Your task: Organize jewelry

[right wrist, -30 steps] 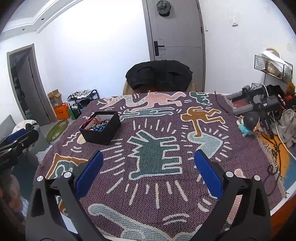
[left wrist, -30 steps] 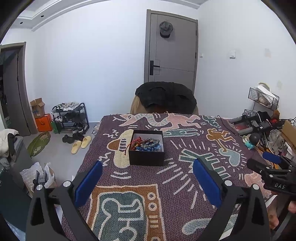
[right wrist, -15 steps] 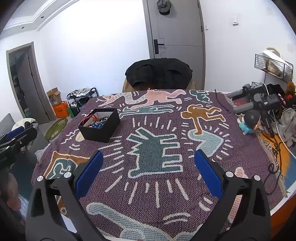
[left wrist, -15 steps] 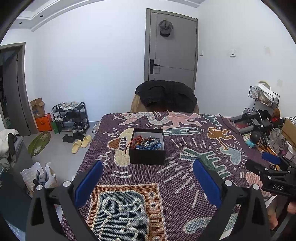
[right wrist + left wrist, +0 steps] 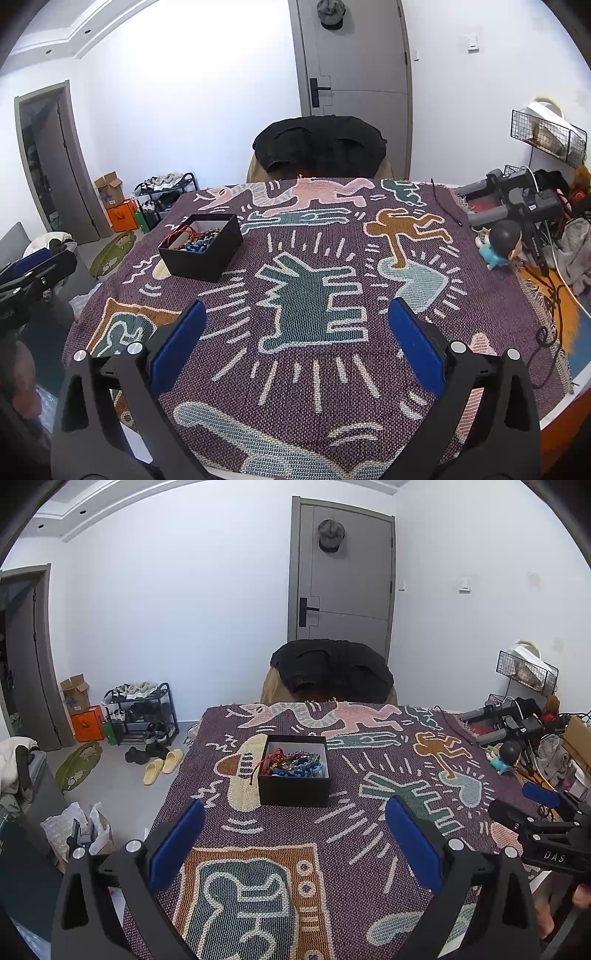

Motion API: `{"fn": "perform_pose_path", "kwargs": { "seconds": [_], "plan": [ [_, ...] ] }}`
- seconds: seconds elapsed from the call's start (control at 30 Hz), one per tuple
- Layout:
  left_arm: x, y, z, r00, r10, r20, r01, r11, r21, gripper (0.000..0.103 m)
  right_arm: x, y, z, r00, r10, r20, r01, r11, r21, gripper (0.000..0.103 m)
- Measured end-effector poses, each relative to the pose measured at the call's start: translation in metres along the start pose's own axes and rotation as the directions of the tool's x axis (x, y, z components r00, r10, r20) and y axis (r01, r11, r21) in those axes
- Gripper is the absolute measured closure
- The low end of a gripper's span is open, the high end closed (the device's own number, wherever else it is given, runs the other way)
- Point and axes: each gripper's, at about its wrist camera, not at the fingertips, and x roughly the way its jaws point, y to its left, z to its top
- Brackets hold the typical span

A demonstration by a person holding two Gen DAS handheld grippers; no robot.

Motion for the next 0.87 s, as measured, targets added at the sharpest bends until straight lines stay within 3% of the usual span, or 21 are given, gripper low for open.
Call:
{"fn": "perform_pose_path", "kwargs": {
  "seconds": [0.63,0.87],
  "plan": [
    [-0.0063,-0.0064,-0.0031,1.000,0.006,0.029,-0.006,0.999,0.034,0.008,0.0016,-0.0015,-0.0018,1.000,-0.014,0.008,0.014,1.000,0.003,0.005],
    [-0.0032,0.0012,-0.0010,1.000,-0.019,0.007,0.019,1.000,-0.006,0.008,0.0033,-0.0010,-0.0030,1.000,-0.014,0.003,0.014,1.000,0.000,0.005]
  ]
}}
